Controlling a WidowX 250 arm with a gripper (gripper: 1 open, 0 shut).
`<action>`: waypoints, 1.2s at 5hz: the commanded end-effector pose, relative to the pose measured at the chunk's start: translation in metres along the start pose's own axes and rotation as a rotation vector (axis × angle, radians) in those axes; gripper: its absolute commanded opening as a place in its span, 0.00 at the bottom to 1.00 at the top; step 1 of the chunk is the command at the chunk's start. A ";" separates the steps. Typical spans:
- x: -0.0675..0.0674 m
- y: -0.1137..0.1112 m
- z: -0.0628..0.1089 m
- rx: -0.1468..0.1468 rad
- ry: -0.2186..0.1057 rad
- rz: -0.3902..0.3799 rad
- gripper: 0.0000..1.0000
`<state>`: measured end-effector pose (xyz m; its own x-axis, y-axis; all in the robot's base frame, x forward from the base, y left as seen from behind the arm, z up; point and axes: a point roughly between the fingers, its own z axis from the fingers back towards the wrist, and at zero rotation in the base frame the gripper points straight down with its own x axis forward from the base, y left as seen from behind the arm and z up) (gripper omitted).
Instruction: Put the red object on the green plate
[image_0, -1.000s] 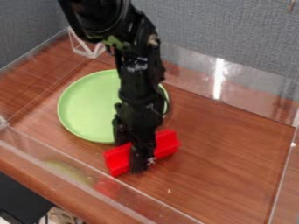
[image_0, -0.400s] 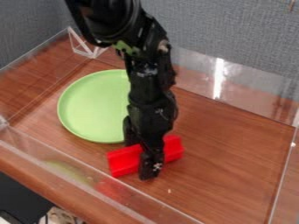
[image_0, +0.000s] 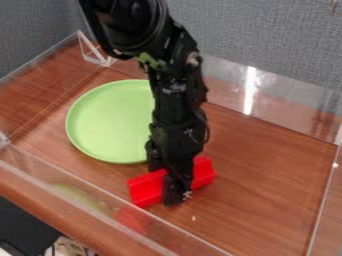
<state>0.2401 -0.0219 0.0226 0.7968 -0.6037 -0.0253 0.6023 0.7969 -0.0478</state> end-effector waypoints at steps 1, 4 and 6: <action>-0.001 0.000 0.007 0.018 -0.040 0.059 0.00; 0.000 -0.011 0.064 0.096 -0.117 0.117 0.00; -0.028 0.036 0.098 0.165 -0.133 0.219 0.00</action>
<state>0.2368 0.0265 0.1054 0.9103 -0.4085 0.0674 0.4030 0.9116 0.0814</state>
